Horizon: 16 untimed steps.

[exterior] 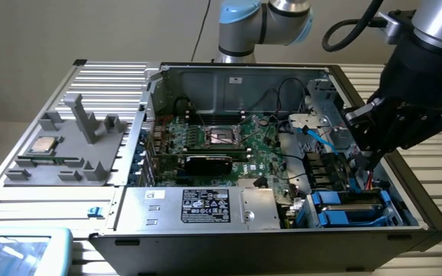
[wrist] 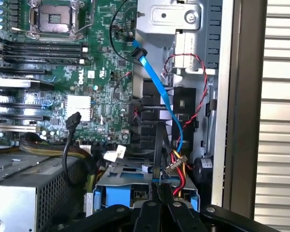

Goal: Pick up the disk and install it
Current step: 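Insert the second disk wire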

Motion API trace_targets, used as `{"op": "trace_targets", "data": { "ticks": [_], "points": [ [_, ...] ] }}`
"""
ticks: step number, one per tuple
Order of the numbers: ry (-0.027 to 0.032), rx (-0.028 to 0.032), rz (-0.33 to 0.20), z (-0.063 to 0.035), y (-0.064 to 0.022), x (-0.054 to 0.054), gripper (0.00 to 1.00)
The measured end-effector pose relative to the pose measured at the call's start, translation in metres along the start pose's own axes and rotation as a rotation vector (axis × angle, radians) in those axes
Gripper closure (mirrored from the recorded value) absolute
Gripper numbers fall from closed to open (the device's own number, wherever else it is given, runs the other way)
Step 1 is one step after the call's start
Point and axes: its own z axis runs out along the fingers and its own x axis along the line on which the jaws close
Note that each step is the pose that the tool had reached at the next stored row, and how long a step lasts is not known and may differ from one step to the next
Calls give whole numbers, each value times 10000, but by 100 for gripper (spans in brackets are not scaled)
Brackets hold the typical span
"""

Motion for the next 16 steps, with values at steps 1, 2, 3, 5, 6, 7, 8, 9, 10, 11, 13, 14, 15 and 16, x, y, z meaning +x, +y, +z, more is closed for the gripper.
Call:
{"op": "trace_targets", "data": {
  "ticks": [1,2,3,5,6,7,8,9,10,11,13,14,15,16],
  "points": [
    [0,-1,0,2,-48,2,89],
    [0,2,-1,3,-92,3,89],
    [0,0,-1,7,-131,4,89],
    [0,-2,-1,20,-157,6,89],
    [0,0,-3,36,-157,11,89],
    [0,-5,-12,54,-156,15,89],
    [0,-10,-25,71,-156,18,89],
    [-1,-15,-40,91,-156,21,89],
    [-1,-18,-55,109,-155,24,89],
    [-2,-21,-71,127,-155,27,89],
    [-2,-22,-116,163,-154,31,89],
    [-3,-24,-142,174,-153,31,89],
    [-3,-22,-150,173,-154,31,89],
    [-3,-22,-150,173,-154,32,89]
  ]
}}
